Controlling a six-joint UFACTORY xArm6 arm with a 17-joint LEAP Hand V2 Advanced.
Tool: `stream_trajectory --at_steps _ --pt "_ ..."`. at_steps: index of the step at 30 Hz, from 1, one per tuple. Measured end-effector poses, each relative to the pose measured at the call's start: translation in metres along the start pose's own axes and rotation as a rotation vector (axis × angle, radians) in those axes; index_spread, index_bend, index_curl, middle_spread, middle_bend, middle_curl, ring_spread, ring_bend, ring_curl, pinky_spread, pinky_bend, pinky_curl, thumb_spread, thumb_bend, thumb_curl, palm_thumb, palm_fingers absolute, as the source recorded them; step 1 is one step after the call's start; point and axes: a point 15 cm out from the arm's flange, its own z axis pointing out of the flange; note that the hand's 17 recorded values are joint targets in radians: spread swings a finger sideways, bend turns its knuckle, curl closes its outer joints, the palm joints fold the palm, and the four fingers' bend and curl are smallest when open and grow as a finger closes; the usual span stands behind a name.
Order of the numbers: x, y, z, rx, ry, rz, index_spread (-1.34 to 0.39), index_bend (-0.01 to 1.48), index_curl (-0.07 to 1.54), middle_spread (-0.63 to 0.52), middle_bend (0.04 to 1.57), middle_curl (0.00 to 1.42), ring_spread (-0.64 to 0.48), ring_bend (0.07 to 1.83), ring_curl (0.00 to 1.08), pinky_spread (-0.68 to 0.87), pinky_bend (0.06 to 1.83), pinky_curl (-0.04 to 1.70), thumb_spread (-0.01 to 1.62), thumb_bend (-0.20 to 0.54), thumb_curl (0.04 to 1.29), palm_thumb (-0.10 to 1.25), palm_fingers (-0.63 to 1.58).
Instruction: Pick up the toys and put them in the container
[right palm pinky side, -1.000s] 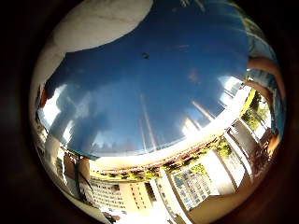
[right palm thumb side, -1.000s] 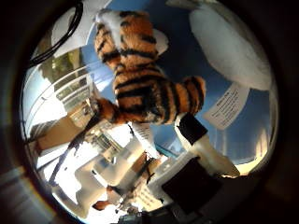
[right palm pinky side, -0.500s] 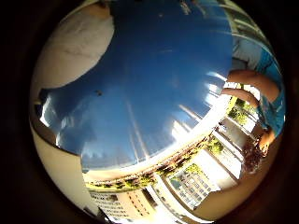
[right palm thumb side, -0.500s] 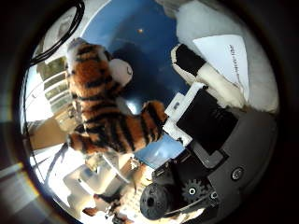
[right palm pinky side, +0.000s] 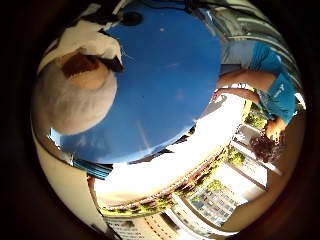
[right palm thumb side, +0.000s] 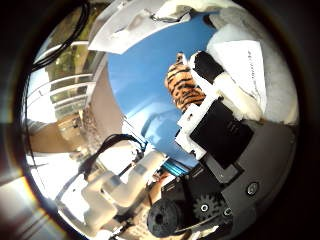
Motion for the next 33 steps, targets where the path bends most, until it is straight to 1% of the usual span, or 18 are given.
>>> stream_trajectory --at_steps 4,7,10,13,18,21,24,28,30,33 --pt "-0.047 -0.012 -0.067 0.124 0.017 -0.046 -1.01 0.57 0.53 -0.23 1.23 1.01 -0.13 1.42 0.86 0.16 1.62 0.68 1.12 -0.012 0.64 1.03 0.89" --pt "-0.083 -0.025 -0.101 0.204 -0.01 -0.081 -1.06 0.59 0.61 -0.23 1.26 1.03 -0.14 1.45 0.88 0.14 1.64 0.71 1.13 -0.014 0.67 1.02 0.86" --pt "-0.116 -0.041 -0.124 0.283 -0.064 -0.122 -1.09 0.6 0.67 -0.23 1.28 1.04 -0.14 1.46 0.88 0.14 1.65 0.73 1.13 -0.014 0.69 1.02 0.84" --pt "-0.144 -0.06 -0.139 0.353 -0.129 -0.133 -1.13 0.6 0.76 -0.22 1.3 1.06 -0.14 1.49 0.89 0.13 1.67 0.75 1.13 -0.01 0.71 1.02 0.81" --pt "-0.166 -0.118 -0.169 0.506 -0.101 -0.125 -1.18 0.59 0.88 -0.22 1.33 1.06 -0.14 1.52 0.89 0.12 1.68 0.78 1.13 -0.012 0.74 1.02 0.78" --pt "-0.174 -0.157 -0.179 0.599 -0.083 -0.122 -1.2 0.59 0.96 -0.21 1.35 1.07 -0.14 1.53 0.89 0.12 1.69 0.79 1.12 -0.014 0.75 1.01 0.77" --pt "-0.189 -0.193 -0.177 0.65 -0.079 -0.134 -1.21 0.57 1.03 -0.21 1.37 1.07 -0.14 1.55 0.89 0.11 1.69 0.81 1.12 -0.015 0.76 1.01 0.75" --pt "-0.192 -0.24 -0.172 0.728 -0.063 -0.129 -1.23 0.56 1.11 -0.2 1.38 1.07 -0.14 1.56 0.89 0.11 1.69 0.82 1.12 -0.012 0.78 1.01 0.75" --pt "-0.195 -0.265 -0.163 0.753 -0.059 -0.129 -1.23 0.56 1.14 -0.2 1.39 1.06 -0.14 1.57 0.89 0.11 1.69 0.83 1.12 -0.013 0.78 1.0 0.75" --pt "-0.195 -0.291 -0.146 0.766 -0.053 -0.125 -1.24 0.56 1.2 -0.2 1.39 1.06 -0.14 1.58 0.88 0.11 1.69 0.84 1.11 -0.016 0.8 0.99 0.75"
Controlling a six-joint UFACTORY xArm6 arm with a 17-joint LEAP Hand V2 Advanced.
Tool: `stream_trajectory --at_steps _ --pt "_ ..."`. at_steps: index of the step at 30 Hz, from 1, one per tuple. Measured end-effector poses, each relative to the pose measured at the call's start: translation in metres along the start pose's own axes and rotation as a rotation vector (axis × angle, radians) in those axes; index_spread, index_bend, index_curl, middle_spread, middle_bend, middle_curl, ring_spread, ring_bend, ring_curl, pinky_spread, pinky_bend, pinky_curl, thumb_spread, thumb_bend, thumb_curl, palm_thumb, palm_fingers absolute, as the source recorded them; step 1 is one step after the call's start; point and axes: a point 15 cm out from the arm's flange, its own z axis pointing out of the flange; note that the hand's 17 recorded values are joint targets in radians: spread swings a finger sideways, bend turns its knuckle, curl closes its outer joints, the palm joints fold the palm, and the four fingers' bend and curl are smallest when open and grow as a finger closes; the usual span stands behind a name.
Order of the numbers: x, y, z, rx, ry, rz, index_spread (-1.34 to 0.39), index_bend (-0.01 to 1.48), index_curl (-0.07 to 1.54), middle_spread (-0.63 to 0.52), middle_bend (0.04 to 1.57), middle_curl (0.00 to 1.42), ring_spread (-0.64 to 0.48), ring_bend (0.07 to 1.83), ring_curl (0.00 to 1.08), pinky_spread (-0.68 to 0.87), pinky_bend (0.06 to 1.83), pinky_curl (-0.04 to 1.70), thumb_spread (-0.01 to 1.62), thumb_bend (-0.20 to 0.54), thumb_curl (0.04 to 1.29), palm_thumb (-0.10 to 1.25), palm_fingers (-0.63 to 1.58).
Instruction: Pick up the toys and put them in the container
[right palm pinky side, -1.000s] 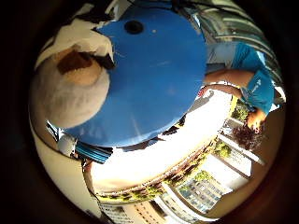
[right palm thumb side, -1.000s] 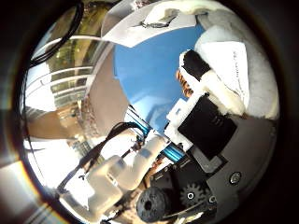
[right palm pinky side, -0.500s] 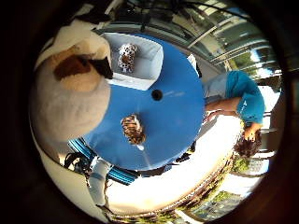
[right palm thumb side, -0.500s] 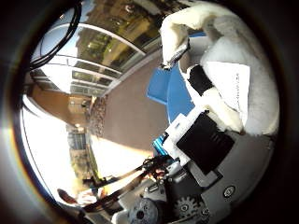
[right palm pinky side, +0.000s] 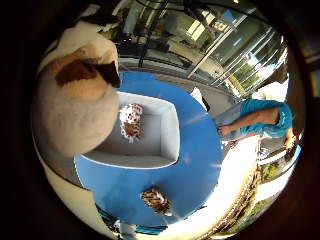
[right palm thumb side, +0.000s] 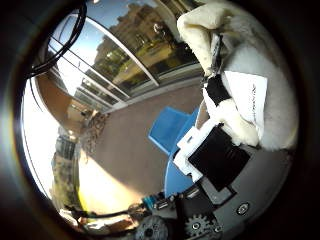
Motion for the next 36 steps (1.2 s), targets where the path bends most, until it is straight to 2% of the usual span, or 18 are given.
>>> stream_trajectory --at_steps 9,15,18,22,25,28,30,33,36 --pt "0.017 -0.005 0.07 0.017 0.025 0.012 -1.23 0.55 1.32 -0.19 1.4 1.05 -0.13 1.58 0.87 0.11 1.67 0.85 1.08 -0.02 0.82 0.95 0.76" --pt "0.031 0.001 0.086 0.005 0.035 0.028 -1.22 0.55 1.38 -0.19 1.4 1.04 -0.13 1.58 0.86 0.11 1.66 0.86 1.07 -0.025 0.83 0.9 0.77" --pt "0.045 0.0 0.096 0.024 0.054 0.034 -1.21 0.53 1.41 -0.18 1.4 1.03 -0.12 1.58 0.85 0.11 1.65 0.87 1.07 -0.038 0.82 0.83 0.76" --pt "0.063 0.003 0.101 0.03 0.071 0.048 -1.19 0.58 1.39 -0.16 1.32 0.98 -0.07 1.49 0.79 0.14 1.54 0.83 1.06 -0.036 0.79 0.79 0.82" --pt "0.07 0.008 0.106 0.02 0.074 0.043 -1.14 0.56 1.31 -0.13 1.14 0.86 0.02 1.31 0.71 0.2 1.43 0.78 1.06 -0.043 0.76 0.74 0.8" --pt "0.07 0.013 0.115 0.004 0.07 0.013 -1.02 0.3 1.23 -0.13 0.74 0.73 0.09 1.21 0.67 0.27 1.46 0.78 1.06 -0.045 0.71 0.69 0.22" --pt "0.069 0.017 0.12 -0.011 0.064 0.002 -0.95 0.21 1.15 -0.1 0.59 0.65 0.14 1.07 0.61 0.31 1.38 0.76 1.07 -0.055 0.67 0.64 -0.06" --pt "0.068 0.019 0.122 -0.018 0.061 -0.024 -0.83 0.1 1.02 -0.05 0.42 0.53 0.2 0.84 0.47 0.37 1.27 0.65 1.08 -0.06 0.6 0.58 -0.2" --pt "0.069 0.017 0.12 -0.011 0.064 -0.041 -0.69 0.07 0.86 0.0 0.29 0.46 0.24 0.71 0.39 0.43 1.18 0.58 1.09 -0.06 0.52 0.5 -0.19"
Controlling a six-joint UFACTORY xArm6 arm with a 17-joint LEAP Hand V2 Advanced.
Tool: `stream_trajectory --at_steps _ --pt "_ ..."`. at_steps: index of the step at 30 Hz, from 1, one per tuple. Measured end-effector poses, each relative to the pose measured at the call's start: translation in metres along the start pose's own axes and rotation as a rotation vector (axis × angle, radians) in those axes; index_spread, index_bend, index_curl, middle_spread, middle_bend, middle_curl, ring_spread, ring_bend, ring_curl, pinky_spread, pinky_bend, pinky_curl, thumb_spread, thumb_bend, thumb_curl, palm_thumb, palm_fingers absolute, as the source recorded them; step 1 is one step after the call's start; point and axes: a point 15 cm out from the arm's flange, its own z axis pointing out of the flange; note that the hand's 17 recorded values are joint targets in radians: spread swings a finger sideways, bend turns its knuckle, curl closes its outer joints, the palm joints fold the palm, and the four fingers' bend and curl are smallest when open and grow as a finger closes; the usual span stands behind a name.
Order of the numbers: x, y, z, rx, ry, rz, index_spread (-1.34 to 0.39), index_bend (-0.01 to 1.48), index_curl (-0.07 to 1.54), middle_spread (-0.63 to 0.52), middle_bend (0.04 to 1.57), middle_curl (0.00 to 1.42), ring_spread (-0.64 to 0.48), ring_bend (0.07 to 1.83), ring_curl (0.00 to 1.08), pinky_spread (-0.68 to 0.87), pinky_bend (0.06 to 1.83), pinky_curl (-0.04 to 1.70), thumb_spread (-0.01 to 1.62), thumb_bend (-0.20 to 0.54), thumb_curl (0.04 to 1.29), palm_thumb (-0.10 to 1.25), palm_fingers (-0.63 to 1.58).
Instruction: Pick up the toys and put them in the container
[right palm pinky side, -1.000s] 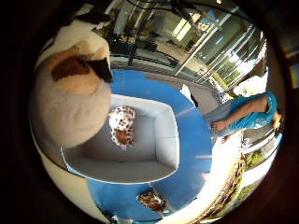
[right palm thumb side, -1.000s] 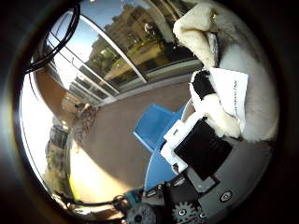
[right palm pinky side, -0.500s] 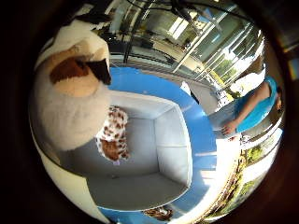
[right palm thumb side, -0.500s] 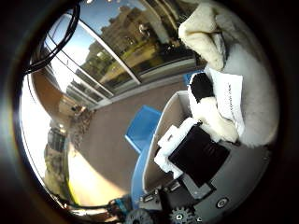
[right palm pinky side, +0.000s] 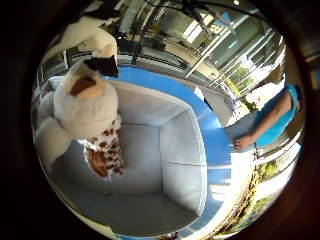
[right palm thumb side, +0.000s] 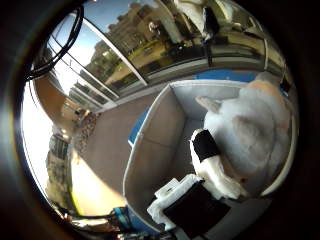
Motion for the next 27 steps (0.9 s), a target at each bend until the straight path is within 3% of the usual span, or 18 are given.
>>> stream_trajectory --at_steps 9,14,20,27 --pt "0.009 -0.019 -0.057 0.067 0.029 -0.002 -0.5 0.11 0.56 0.03 0.17 0.39 0.28 0.58 0.32 0.5 1.07 0.48 1.1 -0.038 0.39 0.41 -0.08" --pt "0.005 -0.002 -0.105 0.004 -0.004 -0.001 -0.46 0.15 0.46 0.04 0.17 0.36 0.29 0.54 0.31 0.52 1.02 0.44 1.09 -0.037 0.36 0.39 -0.04" --pt "-0.002 0.054 -0.179 -0.155 -0.06 0.014 -0.42 0.16 0.39 0.04 0.18 0.35 0.29 0.52 0.31 0.52 0.97 0.4 1.09 -0.032 0.33 0.39 -0.01" --pt "0.027 0.173 -0.289 -0.413 -0.005 0.066 -0.39 0.16 0.35 0.04 0.18 0.34 0.28 0.48 0.3 0.49 0.86 0.33 1.09 -0.033 0.31 0.39 -0.02"
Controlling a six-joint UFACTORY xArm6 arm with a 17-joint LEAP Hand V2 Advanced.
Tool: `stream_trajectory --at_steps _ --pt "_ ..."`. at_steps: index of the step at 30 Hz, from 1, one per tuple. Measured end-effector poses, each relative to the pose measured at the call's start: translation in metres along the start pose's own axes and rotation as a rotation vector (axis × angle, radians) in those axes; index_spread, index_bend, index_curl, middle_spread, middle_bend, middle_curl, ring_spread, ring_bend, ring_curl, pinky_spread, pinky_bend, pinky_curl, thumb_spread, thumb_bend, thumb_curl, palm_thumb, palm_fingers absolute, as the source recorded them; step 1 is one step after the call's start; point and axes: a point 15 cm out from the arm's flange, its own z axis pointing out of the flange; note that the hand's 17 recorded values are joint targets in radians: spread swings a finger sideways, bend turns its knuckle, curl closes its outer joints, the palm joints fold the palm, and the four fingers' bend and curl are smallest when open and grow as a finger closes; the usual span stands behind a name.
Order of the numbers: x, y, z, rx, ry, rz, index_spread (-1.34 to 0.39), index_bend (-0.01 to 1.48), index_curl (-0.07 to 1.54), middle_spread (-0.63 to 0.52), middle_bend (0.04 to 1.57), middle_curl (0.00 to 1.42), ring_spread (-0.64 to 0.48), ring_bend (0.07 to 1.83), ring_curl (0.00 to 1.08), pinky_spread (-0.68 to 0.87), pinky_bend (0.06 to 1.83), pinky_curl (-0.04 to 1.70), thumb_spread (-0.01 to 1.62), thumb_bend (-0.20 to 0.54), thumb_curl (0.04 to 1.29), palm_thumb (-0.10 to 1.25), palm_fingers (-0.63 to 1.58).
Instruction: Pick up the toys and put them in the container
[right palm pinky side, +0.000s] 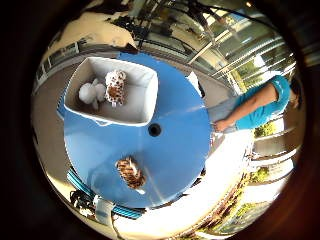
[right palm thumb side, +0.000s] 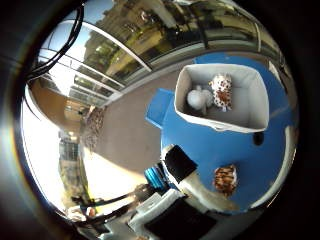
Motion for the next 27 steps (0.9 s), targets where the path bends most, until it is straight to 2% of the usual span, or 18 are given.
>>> stream_trajectory --at_steps 6,12,17,22,27 --pt "0.014 0.097 0.05 -0.182 -0.077 0.05 -0.36 0.16 0.32 0.04 0.19 0.33 0.27 0.45 0.3 0.48 0.8 0.3 1.09 -0.031 0.3 0.39 0.01" --pt "0.034 0.155 0.123 -0.252 -0.11 0.107 -0.3 0.17 0.3 0.03 0.18 0.33 0.27 0.44 0.3 0.48 0.78 0.27 1.1 -0.028 0.3 0.4 0.06" --pt "0.048 0.17 0.177 -0.273 -0.091 0.154 -0.22 0.16 0.29 0.05 0.18 0.33 0.28 0.44 0.3 0.49 0.8 0.27 1.1 -0.029 0.3 0.4 0.11" --pt "0.079 0.157 0.217 -0.249 -0.058 0.25 -0.13 0.15 0.28 0.09 0.18 0.33 0.3 0.46 0.31 0.5 0.83 0.26 1.1 -0.029 0.3 0.41 0.15" --pt "0.095 0.151 0.257 -0.293 -0.082 0.336 -0.05 0.14 0.26 0.12 0.19 0.33 0.32 0.5 0.32 0.52 0.87 0.26 1.1 -0.029 0.3 0.42 0.18"
